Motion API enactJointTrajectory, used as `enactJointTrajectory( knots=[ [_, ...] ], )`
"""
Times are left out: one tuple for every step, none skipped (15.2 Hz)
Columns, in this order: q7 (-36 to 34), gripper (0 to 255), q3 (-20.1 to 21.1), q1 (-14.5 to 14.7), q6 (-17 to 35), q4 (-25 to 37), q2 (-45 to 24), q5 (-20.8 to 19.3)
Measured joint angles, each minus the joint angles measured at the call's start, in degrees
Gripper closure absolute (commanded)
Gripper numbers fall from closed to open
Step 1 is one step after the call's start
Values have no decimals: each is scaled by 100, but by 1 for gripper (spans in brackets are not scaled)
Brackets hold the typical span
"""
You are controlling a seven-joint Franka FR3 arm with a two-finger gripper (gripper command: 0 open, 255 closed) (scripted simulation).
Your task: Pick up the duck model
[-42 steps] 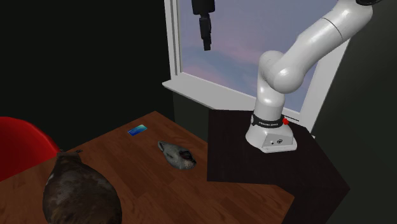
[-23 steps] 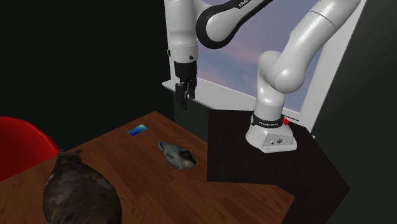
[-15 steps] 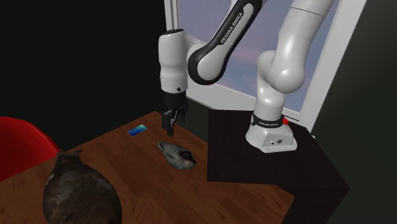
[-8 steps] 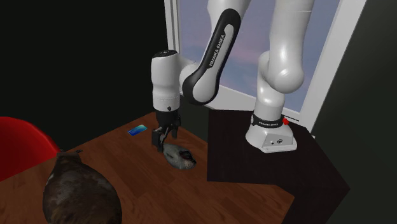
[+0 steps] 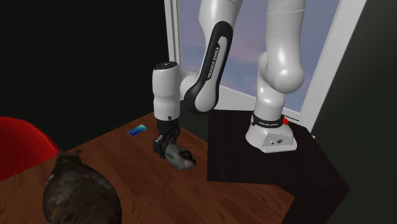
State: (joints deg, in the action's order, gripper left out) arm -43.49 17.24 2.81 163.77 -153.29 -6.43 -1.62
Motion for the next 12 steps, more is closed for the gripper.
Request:
enactJointTrajectory(
  knots=[
    [-6, 255, -5, 1, 8, 3, -7, -9],
    [-10, 255, -8, 1, 12, 5, -12, -14],
    [-12, 255, -10, 1, 15, 7, -15, -18],
    [-13, 255, -10, 1, 17, 7, -16, -19],
    [-13, 255, -11, 1, 19, 9, -19, -21],
    [-14, 255, -12, 1, 21, 10, -21, -23],
    [-13, 255, -13, 0, 22, 12, -23, -24],
    [-12, 255, -14, 0, 25, 12, -23, -24],
    [-7, 255, -9, -1, 17, 10, -17, -17],
    [23, 255, 11, -9, -25, 0, 32, 28],
    [89, 255, 45, -30, -100, -20, 127, 114],
    [125, 255, 68, -35, -188, 0, 197, 174]
  ],
)
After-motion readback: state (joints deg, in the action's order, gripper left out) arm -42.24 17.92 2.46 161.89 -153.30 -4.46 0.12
